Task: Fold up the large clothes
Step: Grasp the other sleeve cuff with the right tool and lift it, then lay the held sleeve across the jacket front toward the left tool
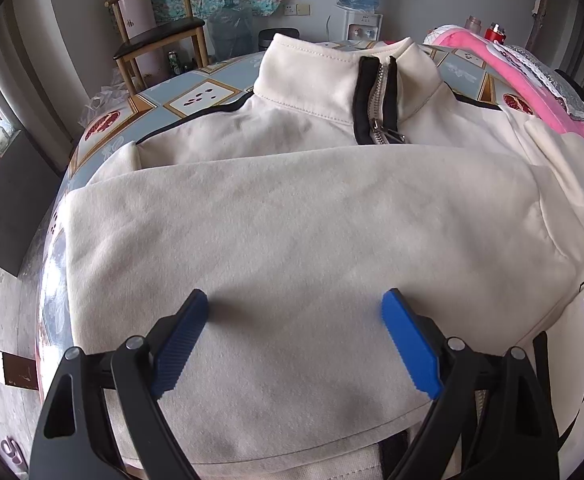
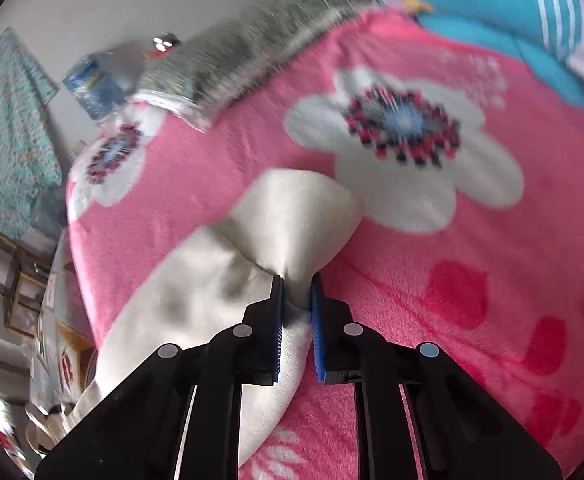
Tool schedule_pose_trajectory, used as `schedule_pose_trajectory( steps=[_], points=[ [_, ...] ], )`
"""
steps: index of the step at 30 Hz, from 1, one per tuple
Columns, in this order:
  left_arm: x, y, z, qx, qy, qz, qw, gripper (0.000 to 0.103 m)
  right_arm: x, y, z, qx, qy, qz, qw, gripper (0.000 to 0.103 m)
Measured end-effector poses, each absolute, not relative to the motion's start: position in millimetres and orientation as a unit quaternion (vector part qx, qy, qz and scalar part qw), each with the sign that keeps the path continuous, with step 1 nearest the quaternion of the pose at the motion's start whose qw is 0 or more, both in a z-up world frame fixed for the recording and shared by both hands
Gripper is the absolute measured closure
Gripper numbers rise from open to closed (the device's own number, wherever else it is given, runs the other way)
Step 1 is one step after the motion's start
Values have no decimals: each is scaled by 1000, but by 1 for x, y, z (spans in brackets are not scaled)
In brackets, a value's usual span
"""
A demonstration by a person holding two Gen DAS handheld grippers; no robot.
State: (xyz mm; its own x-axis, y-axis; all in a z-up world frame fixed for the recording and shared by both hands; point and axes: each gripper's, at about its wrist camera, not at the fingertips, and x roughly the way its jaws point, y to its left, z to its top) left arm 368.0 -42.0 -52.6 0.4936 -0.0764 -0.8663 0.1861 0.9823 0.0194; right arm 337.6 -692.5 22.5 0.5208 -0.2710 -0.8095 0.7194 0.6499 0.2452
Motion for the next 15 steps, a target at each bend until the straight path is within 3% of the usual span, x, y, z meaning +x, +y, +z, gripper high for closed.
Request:
schedule_pose_trajectory(
  steps=[15],
  points=[
    [358, -49, -51, 88, 488, -97, 863, 17, 311, -530, 188, 183, 268, -113, 939, 92]
  ],
)
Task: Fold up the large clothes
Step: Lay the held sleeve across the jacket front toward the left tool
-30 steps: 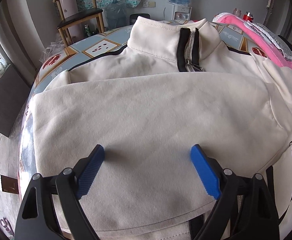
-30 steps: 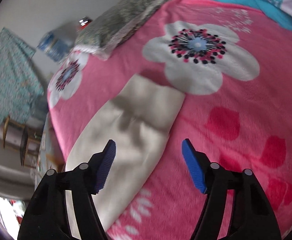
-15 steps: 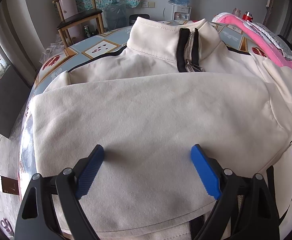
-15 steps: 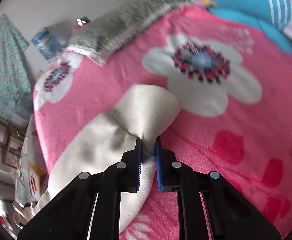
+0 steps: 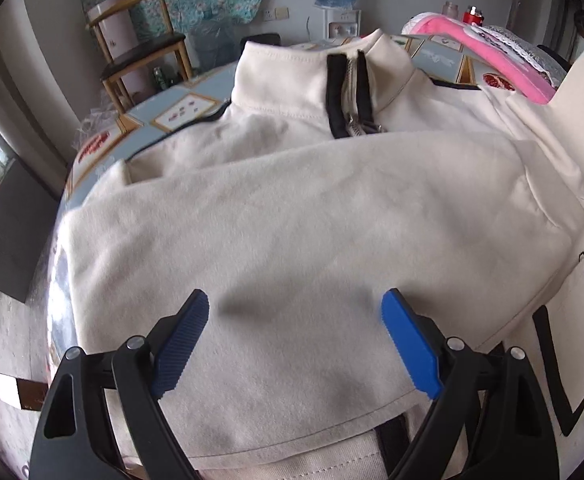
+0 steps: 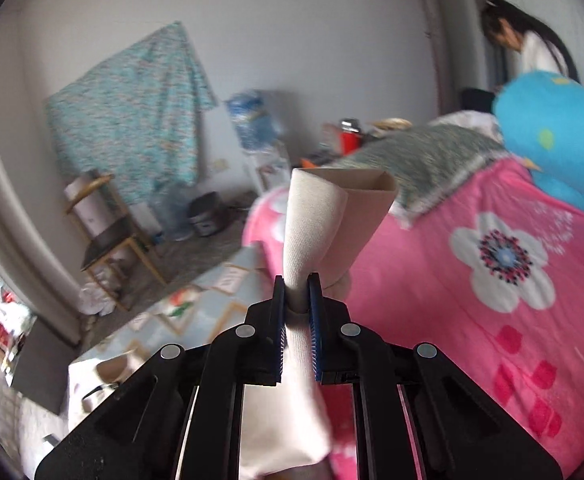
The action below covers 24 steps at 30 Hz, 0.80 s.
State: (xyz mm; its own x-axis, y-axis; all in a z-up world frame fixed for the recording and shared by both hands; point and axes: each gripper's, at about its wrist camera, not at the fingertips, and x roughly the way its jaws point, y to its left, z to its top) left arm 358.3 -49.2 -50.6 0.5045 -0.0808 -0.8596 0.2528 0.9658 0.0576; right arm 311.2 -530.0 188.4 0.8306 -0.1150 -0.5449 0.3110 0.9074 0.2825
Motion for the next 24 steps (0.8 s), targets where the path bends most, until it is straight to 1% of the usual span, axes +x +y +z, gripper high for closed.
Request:
schedule_pose_trajectory(
  steps=[6, 7, 11, 16, 19, 21, 24],
  points=[
    [350, -37, -37, 53, 480, -99, 870, 25, 313, -458, 213, 165, 263, -26, 950, 93],
    [347, -33, -33, 47, 477, -100, 872, 26, 316, -447, 213, 161, 265, -13, 951, 93],
    [332, -16, -14, 29, 463, -102, 880, 34, 327, -410, 204, 154, 287, 36, 945, 93],
    [314, 12, -1, -21, 459, -118, 881, 42, 336, -356, 173, 144, 328, 82, 930, 93],
    [301, 29, -1, -46, 460, -126, 878, 48, 338, -323, 145, 143, 354, 100, 919, 93],
    [295, 36, -3, -58, 464, -129, 875, 52, 339, -300, 121, 133, 371, 105, 913, 93],
    [288, 45, -5, -70, 468, -132, 871, 56, 339, -267, 80, 115, 400, 109, 903, 93]
  ],
)
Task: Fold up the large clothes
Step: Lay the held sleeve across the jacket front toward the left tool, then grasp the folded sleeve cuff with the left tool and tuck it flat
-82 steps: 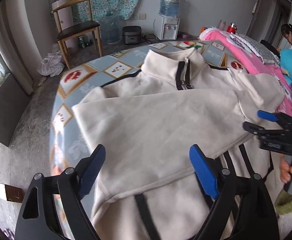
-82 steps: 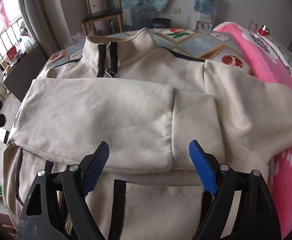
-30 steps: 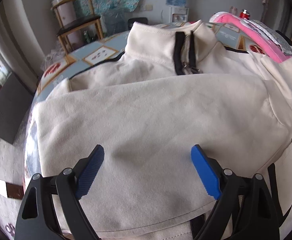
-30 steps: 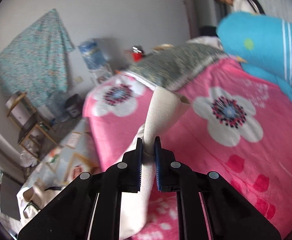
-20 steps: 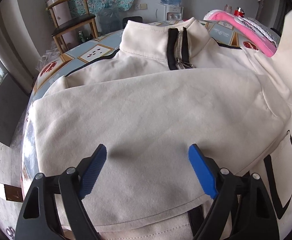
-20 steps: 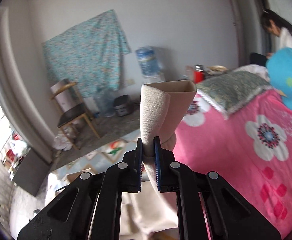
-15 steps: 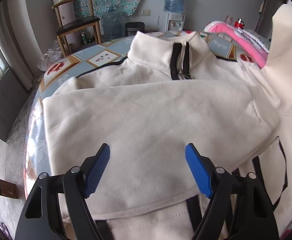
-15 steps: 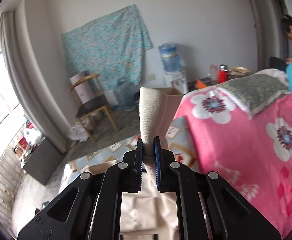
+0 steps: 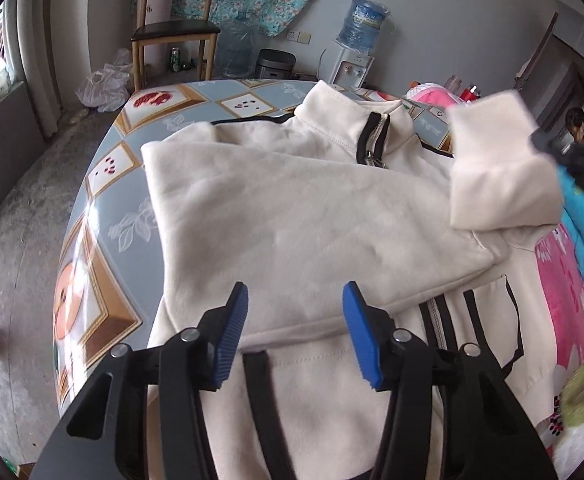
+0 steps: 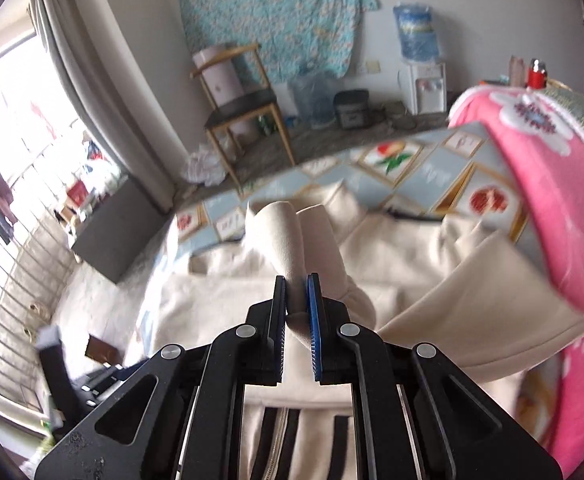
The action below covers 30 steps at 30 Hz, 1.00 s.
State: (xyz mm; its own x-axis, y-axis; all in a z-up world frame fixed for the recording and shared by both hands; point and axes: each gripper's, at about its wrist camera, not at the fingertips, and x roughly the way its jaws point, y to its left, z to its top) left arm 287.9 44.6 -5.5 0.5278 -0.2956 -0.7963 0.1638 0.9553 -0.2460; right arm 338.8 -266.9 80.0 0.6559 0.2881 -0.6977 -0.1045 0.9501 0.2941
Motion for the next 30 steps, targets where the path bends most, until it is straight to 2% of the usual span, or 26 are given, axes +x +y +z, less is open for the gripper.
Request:
schedule_pose_trajectory(
  steps=[3, 6, 8, 10, 18, 20, 23, 30],
  points=[
    [285, 50, -7, -83, 470, -143, 867, 58, 332, -237, 45, 82, 420, 109, 897, 92],
    [287, 48, -5, -95, 470, -163, 862, 58, 319, -221, 20, 78, 440, 138, 884, 84],
    [289, 41, -2, -107, 470, -189, 856, 58, 310, -220, 8, 90, 455, 166, 870, 59],
    [293, 33, -2, -124, 474, -212, 846, 58, 299, -226, 3, 105, 456, 181, 865, 51],
    [322, -11, -13, -199, 511, -277, 789, 58, 251, -293, 0, 160, 438, 145, 873, 51],
    [336, -26, -19, -209, 528, -280, 774, 58, 244, -309, -7, 150, 445, 109, 876, 67],
    [358, -46, -34, -208, 555, -259, 763, 58, 236, -326, -20, 143, 457, 78, 874, 79],
    [375, -72, -44, -167, 572, -210, 775, 58, 230, -336, -32, 109, 447, 36, 887, 81]
  ],
)
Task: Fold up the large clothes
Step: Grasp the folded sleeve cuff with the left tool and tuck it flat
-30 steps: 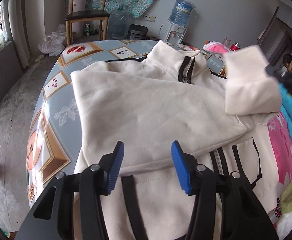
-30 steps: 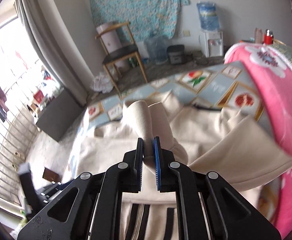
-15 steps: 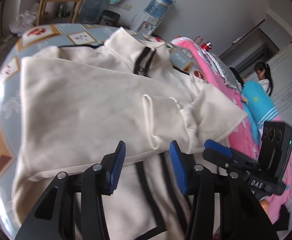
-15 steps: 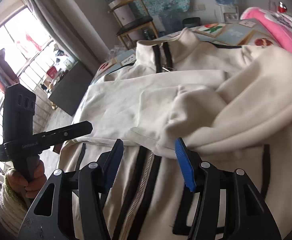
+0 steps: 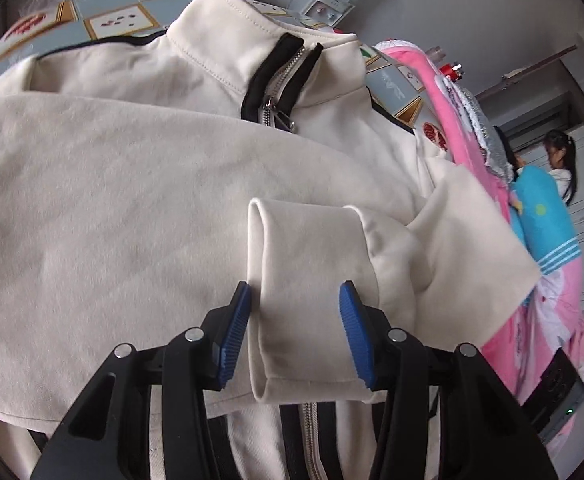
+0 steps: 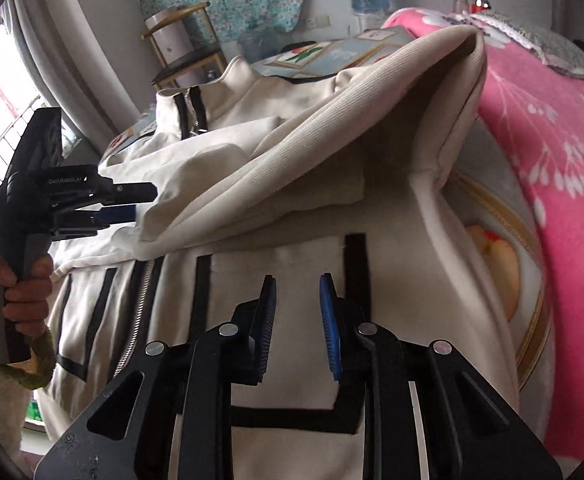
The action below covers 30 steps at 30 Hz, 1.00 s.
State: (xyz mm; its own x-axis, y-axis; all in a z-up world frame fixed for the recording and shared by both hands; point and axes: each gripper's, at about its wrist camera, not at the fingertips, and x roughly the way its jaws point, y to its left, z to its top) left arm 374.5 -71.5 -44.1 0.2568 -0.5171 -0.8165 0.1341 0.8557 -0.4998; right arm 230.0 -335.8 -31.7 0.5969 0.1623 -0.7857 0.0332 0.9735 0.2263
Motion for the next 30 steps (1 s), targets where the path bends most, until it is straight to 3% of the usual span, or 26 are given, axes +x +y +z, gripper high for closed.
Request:
schedule_pose_trajectory(
  steps=[1, 2, 3, 5, 17, 20, 26, 30],
  points=[
    [374, -75, -43, -158, 571, -203, 780, 58, 231, -337, -33, 108, 445, 32, 888, 80],
    [373, -77, -42, -149, 568, -196, 785, 66, 232, -339, -34, 108, 445, 28, 889, 80],
    [372, -80, -42, -132, 566, -191, 791, 84, 233, -341, -36, 109, 445, 24, 888, 81],
    [371, -84, -39, -115, 557, -197, 799, 96, 237, -342, -42, 114, 448, 18, 887, 81],
    [367, -1, 97, -108, 432, -178, 878, 96, 228, -343, -45, 89, 446, 13, 891, 83],
    [369, 35, 84, -102, 452, -132, 877, 96, 225, -340, -45, 86, 443, 11, 892, 83],
    [364, 74, 8, -116, 518, -80, 843, 96, 226, -338, -43, 87, 447, 13, 890, 83],
    [355, 88, -2, -155, 518, -88, 837, 96, 233, -339, -43, 83, 454, 16, 887, 83]
  ],
)
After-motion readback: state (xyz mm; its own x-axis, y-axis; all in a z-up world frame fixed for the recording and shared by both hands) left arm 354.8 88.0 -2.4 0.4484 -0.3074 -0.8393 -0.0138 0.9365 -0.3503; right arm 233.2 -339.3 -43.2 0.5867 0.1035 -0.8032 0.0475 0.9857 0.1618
